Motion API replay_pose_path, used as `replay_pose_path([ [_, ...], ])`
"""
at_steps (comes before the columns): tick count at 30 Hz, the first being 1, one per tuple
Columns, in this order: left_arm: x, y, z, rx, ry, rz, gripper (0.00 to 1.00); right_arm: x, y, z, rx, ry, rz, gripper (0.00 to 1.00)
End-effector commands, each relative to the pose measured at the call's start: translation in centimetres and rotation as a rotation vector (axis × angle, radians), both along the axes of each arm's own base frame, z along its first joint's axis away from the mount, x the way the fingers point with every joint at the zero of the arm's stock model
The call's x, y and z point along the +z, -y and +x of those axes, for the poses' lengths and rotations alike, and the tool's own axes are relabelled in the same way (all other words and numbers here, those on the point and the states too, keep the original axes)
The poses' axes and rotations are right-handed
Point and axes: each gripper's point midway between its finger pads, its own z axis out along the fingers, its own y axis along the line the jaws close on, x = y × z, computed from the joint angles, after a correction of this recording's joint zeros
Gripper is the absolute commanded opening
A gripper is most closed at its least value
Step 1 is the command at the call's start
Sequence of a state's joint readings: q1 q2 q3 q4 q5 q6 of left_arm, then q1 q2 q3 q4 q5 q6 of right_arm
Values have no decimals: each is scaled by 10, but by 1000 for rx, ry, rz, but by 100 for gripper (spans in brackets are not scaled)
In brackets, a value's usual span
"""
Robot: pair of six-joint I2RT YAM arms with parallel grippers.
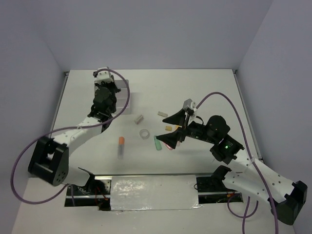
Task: Sort the stationery into containers
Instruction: Place the pen in the storage box.
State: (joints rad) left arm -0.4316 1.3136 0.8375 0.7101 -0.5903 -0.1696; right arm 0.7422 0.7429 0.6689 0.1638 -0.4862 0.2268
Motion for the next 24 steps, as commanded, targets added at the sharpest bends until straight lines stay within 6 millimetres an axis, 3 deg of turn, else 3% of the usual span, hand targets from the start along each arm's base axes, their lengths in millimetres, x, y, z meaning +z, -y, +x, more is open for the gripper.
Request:
replay_pose_path([
  [1,54,-3,26,13,231,-91,0,-12,-3,-1,22,-7,-9,100],
  [2,37,-7,42,27,210,-87,0,-15,-5,-1,31,-12,-12,100],
  [5,33,-7,63,7,225,-95,0,-21,-8,-3,55,-15,-25,100],
  [6,20,-5,72,0,204,-81,0,-21,-9,-4,67,-20,-26,100],
  [8,20,-6,80,6,213,-70,0,-22,-12,-6,86,-24,-34,100],
  [12,-6,-3,98,6,174,-48,0,-21,-12,-9,113,-14,-34,100],
  [17,-35,-4,110,10,140,-58,1,-24,-12,-9,110,0,-52,100],
  [23,-68,-4,107,3,105,-97,6,-27,-12,-6,99,5,-62,100],
  [24,-72,-4,107,2,97,-97,12,-27,-12,-6,100,5,-61,100],
])
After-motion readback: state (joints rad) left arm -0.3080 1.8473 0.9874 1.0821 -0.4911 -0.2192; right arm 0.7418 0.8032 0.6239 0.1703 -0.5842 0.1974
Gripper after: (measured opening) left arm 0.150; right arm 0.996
